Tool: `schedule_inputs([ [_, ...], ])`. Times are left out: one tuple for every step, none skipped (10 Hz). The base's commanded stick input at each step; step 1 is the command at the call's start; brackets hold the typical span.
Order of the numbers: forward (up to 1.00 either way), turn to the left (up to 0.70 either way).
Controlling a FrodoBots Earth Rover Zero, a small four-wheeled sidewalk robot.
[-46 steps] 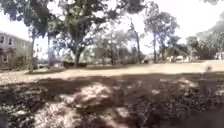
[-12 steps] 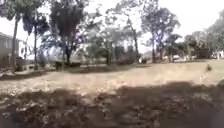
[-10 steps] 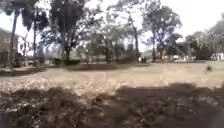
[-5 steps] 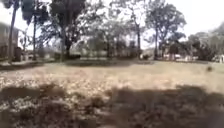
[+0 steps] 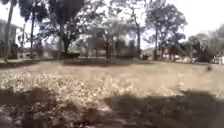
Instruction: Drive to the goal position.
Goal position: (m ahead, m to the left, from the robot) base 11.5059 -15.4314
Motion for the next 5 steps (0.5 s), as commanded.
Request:
schedule_inputs([
  [0.70,0.00],
  [0.70,0.00],
  [0.70,0.00],
  [0.70,0.00],
  [0.70,0.00],
])
